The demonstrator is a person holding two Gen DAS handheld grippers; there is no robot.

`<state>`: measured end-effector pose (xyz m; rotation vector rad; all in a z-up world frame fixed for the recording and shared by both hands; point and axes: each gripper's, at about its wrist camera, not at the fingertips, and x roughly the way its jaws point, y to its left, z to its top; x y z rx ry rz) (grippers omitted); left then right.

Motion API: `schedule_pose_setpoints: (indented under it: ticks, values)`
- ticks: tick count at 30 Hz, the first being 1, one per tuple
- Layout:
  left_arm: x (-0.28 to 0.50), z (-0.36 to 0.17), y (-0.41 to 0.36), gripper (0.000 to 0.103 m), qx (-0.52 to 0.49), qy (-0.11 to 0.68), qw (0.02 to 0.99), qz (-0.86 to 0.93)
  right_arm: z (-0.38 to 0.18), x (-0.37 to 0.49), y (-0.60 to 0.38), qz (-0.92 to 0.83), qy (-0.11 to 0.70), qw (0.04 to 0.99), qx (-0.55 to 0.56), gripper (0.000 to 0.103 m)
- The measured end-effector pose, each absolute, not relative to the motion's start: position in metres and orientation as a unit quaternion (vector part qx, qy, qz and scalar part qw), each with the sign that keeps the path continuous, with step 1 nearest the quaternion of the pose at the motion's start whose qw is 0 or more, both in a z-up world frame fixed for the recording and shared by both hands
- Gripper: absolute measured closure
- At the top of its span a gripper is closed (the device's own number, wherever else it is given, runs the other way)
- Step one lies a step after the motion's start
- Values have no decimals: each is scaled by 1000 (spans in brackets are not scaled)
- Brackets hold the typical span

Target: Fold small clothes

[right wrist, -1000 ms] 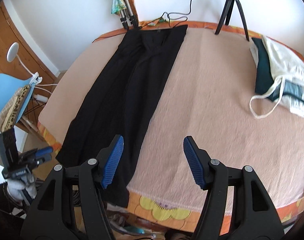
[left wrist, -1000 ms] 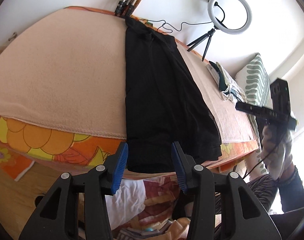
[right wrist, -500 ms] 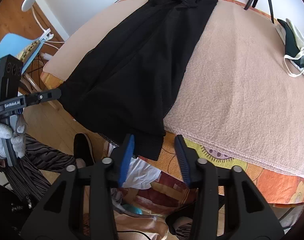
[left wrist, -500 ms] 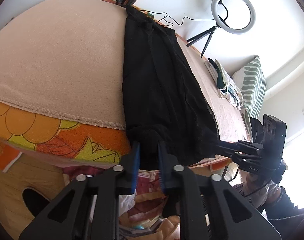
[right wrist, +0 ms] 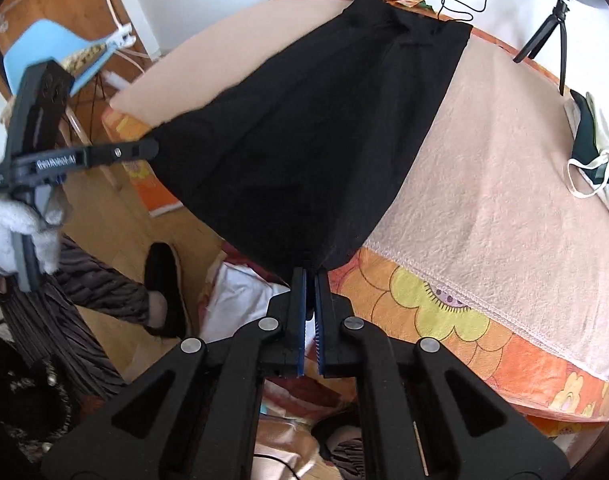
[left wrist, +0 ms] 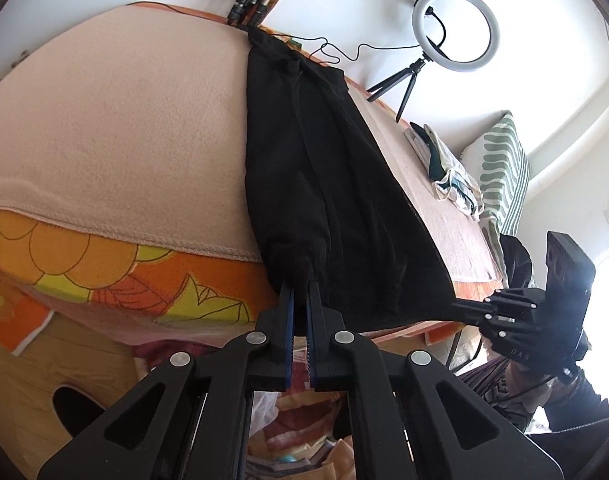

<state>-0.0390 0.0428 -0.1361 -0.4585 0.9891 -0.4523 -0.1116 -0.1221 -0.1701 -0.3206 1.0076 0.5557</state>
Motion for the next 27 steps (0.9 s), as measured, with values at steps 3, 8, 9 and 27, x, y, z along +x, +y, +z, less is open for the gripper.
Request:
schedule_pose_setpoints:
  ticks: [3,8,9,27]
  values:
    - [-43,-134,46,99,-207,471,832,-208,-173,-114,-123,267,478,821,-162,90]
    - [-56,-119,47,88,-166,451,857,-185,-145,-110,-141,256,434,852,-142,68]
    - [-58,-115,45,86,-158,441,864,-183,-140,-106,-144,255,430,856,-133,68]
    - [-28,-138,-37,75,35,445,862,-238,-133,32,-112,279,457,845,1,68]
